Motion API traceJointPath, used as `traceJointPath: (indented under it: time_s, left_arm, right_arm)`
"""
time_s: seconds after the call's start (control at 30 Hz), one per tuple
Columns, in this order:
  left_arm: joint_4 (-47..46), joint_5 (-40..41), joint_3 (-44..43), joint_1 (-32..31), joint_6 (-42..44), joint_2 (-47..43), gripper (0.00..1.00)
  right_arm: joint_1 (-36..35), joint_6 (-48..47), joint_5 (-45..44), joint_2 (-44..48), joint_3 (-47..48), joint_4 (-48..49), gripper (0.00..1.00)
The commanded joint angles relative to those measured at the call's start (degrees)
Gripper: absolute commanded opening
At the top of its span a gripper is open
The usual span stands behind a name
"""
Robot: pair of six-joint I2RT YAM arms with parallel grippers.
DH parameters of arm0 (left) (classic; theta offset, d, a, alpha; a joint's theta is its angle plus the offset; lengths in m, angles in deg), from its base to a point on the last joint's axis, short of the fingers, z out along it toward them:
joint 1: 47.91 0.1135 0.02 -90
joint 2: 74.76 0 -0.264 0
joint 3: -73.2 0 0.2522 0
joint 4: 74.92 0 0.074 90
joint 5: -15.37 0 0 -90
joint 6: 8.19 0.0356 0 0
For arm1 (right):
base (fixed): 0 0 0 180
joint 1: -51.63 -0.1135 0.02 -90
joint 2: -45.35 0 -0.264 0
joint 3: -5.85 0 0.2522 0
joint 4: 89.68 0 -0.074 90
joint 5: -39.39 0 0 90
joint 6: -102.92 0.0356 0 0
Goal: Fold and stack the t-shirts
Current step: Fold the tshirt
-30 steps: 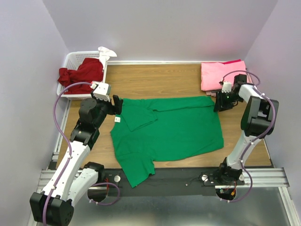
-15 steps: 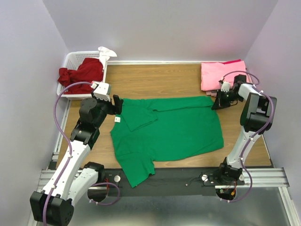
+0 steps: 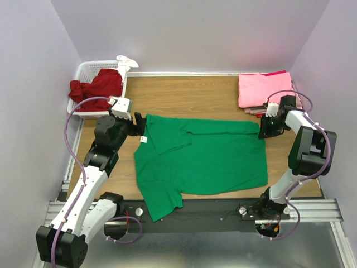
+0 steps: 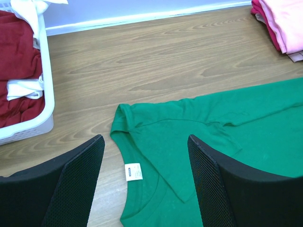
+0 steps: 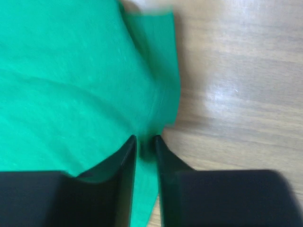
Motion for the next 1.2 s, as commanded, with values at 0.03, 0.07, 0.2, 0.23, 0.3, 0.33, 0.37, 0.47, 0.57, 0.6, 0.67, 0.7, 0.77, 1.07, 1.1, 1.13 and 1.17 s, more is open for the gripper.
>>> traceJointPath:
  time_s: [0.03, 0.07, 0.2, 0.23, 0.3, 0.33, 0.37, 0.47, 0.57, 0.6, 0.67, 0.7, 0.77, 1.07, 1.1, 1.13, 1.17]
  left_arm:
    - [-0.68, -0.72, -0.72, 0.18, 0.77, -0.09, 0.79]
    - [-0.76, -0.63, -0.72, 0.18, 0.77, -0.09, 0.79]
    - [-0.76, -0.81, -0.72, 0.18, 0.77, -0.09, 0.79]
    - [-0.85, -0.90, -0.72, 0.18, 0.85, 0.00, 0.79]
    - [-0.85, -1.07, -0.72, 0.18, 0.77, 0.09, 0.79]
    - [-0.85, -1.07, -0.72, 0.18, 0.77, 0.09, 0.79]
    - [-0.85, -0.90, -0.72, 0.18, 0.77, 0.09, 0.79]
    - [-0.85, -0.72, -0.72, 0.18, 0.77, -0.09, 0.79]
    - [-0.85, -1.07, -0.72, 0.18, 0.77, 0.08, 0.79]
    - [-0.94, -1.16, -0.72, 0.18, 0.77, 0.17, 0.79]
    - [-1.03, -1.25, -0.72, 0.18, 0.77, 0.35, 0.79]
    - [-0.94, -1.16, -0.72, 0.18, 0.77, 0.35, 0.79]
    - [-0.94, -1.07, -0.72, 0.18, 0.77, 0.52, 0.79]
    - [-0.85, -1.07, -0.72, 0.18, 0.77, 0.79, 0.79]
    - [-0.85, -1.07, -0.72, 0.18, 0.77, 0.88, 0.79]
    - [-0.85, -0.99, -0.72, 0.18, 0.85, 0.79, 0.79]
    - [-0.85, -1.07, -0.72, 0.18, 0.77, 0.88, 0.79]
  right_arm:
    - [1.90, -0.34, -2.86, 2.33, -0.95, 0.85, 0.43]
    - [2.34, -0.17, -1.90, 2.69, -0.33, 0.85, 0.43]
    - [4.54, 1.15, 1.79, 1.47, 3.80, 0.85, 0.43]
    - [4.72, 1.50, 3.02, 0.68, 4.76, 0.85, 0.43]
    - [4.81, 3.00, 7.14, -2.75, 7.05, 0.94, 0.43]
    - [4.81, 3.95, 8.73, -4.15, 7.75, 0.85, 0.43]
    - [4.81, 4.57, 11.00, -6.60, 9.33, 0.85, 0.43]
    - [4.81, 6.24, 14.01, -10.05, 11.18, 0.94, 0.43]
    - [4.81, 6.60, 14.98, -13.39, 13.03, 0.76, 0.43]
    - [4.81, 6.69, 15.68, -14.61, 13.64, 0.76, 0.43]
    - [4.81, 6.78, 16.65, -15.59, 14.00, 0.68, 0.43]
    - [4.81, 6.69, 17.44, -16.03, 14.18, 0.68, 0.42]
    - [4.72, 6.51, 18.75, -16.91, 14.00, 0.50, 0.41]
    - [4.72, 1.51, 16.57, -11.40, 10.58, 2.16, 0.10]
    - [4.72, 1.16, 15.96, -9.89, 9.96, 2.95, 0.09]
    - [4.72, 0.80, 15.08, -8.31, 9.18, 3.74, 0.08]
    - [4.72, 0.02, 14.20, -6.99, 8.47, 4.54, 0.08]
